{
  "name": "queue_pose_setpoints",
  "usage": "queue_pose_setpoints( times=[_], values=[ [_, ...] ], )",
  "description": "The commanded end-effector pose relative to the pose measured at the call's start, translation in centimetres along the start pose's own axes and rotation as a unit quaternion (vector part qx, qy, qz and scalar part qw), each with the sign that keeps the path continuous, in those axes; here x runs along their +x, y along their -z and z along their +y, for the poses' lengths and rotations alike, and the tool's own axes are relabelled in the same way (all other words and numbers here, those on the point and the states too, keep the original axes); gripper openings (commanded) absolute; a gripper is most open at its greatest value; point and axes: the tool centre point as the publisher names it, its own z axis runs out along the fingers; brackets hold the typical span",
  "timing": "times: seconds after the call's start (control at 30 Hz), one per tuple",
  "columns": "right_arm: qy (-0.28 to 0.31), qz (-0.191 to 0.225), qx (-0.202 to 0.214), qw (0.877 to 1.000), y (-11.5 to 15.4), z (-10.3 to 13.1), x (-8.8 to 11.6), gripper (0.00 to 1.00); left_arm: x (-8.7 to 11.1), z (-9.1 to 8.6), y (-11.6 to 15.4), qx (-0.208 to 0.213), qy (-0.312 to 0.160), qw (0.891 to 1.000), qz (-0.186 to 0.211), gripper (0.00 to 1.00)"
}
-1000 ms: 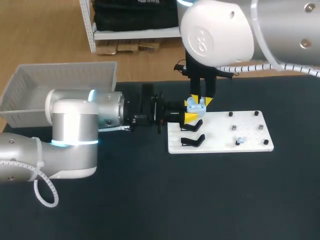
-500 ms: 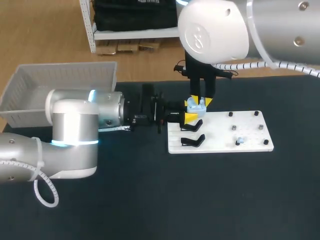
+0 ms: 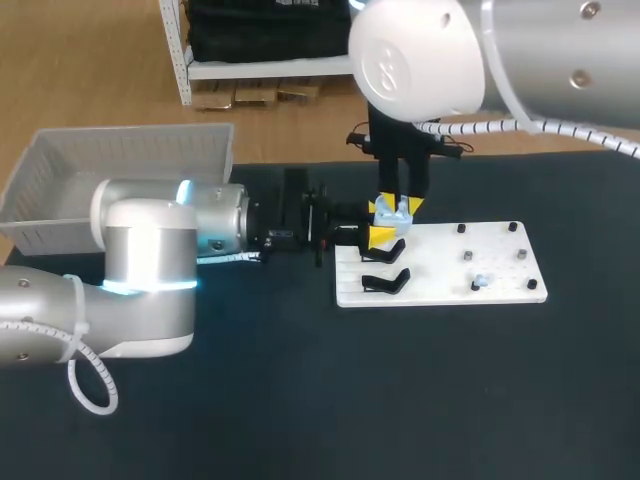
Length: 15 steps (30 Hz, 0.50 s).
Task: Pick up each earbud case from the left stands, insert the matching earbuds, close the lid, and place the case in the box.
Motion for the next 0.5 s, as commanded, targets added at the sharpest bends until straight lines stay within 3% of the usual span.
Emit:
queue_pose_setpoints(
  times=[0.03,0.1,0.27,0.5],
  values=[
    [0.000,0.003,0.001,1.000,-0.12,0.27,-0.26,0.05,-0.05,-0.08,-0.04,-0.001,-0.002,1.000,-0.003,0.00],
    [-0.001,0.004,0.000,1.000,-0.12,0.29,-0.28,0.16,-0.05,-0.08,-0.04,-0.001,-0.002,1.000,-0.003,0.00],
    [-0.001,0.004,-0.001,1.000,-0.08,0.33,-0.22,0.26,-0.05,-0.08,-0.04,-0.001,-0.002,1.000,-0.003,0.00],
    [-0.001,0.002,-0.004,1.000,0.06,0.32,-0.20,0.30,-0.05,-0.08,-0.04,-0.001,-0.002,1.000,-0.003,0.00]
  ],
)
